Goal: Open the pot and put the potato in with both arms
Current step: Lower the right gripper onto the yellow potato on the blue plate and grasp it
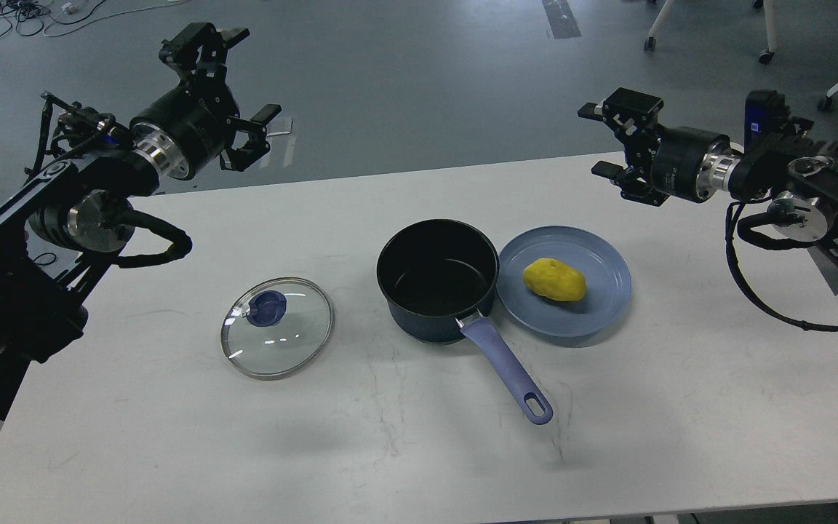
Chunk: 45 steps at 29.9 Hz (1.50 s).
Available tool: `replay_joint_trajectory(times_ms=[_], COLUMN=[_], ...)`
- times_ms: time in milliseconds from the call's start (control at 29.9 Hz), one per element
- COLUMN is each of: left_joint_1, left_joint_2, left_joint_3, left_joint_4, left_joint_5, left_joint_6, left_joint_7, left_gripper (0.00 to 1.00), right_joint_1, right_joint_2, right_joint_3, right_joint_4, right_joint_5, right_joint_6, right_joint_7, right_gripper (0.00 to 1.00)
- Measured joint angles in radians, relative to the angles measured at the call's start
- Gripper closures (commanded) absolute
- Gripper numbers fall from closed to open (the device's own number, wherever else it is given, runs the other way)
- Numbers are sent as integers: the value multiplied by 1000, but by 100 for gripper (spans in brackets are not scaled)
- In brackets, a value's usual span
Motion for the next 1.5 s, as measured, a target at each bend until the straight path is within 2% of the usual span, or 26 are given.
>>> replay_joint_trajectory(times_ms=[201, 334, 401, 501, 668, 802, 1170, 1237, 1303, 1337, 1404, 1437, 1470, 1504], left_joint_1=[27, 39, 44, 46, 58, 70, 70, 70, 70, 70, 70, 70, 70, 70], left_joint_2=[-16, -16, -14, -13, -15, -16, -21, -22, -22, -22, -22, -21, -20, -19], left_joint_3=[-12, -12, -12, -12, -8, -10, -14, -14, -14, -15, -14, -14, -14, -14], left_joint_4=[-2, -2, -2, -2, -2, -3, -16, -16, -16, -16, -16, -16, -16, -16], left_joint_5=[-4, 8, 9, 10, 31, 75, 89, 89, 89, 89, 90, 91, 91, 92], left_joint_6=[0, 0, 0, 0, 0, -1, -2, -2, -2, -2, -2, -2, -2, -2], left_joint_7=[-11, -16, -16, -16, -45, -64, -70, -71, -71, -73, -81, -85, -87, -89], left_gripper=[0, 0, 0, 0, 0, 0, 0, 0, 0, 0, 0, 0, 0, 0], right_joint_1=[39, 98, 118, 132, 153, 156, 153, 150, 148, 148, 151, 154, 155, 155], right_joint_2=[5, 4, 6, 9, 13, 27, 118, 136, 149, 154, 169, 176, 182, 185], right_joint_3=[-201, -411, -502, -591, -693, -713, -780, -784, -790, -797, -825, -835, -843, -848], right_joint_4=[5, 5, 5, 4, -1, -11, -107, -129, -143, -148, -165, -175, -182, -186], right_joint_5=[-303, -480, -525, -551, -624, -646, -652, -652, -652, -652, -653, -653, -653, -653], right_joint_6=[-114, -257, -329, -393, -415, -418, -420, -421, -422, -422, -424, -430, -438, -444], right_joint_7=[132, 228, 259, 277, 317, 321, 321, 321, 321, 321, 321, 321, 321, 321], right_gripper=[4, 4, 4, 4, 4, 4, 9, 13, 30, 35, 54, 54, 65, 71])
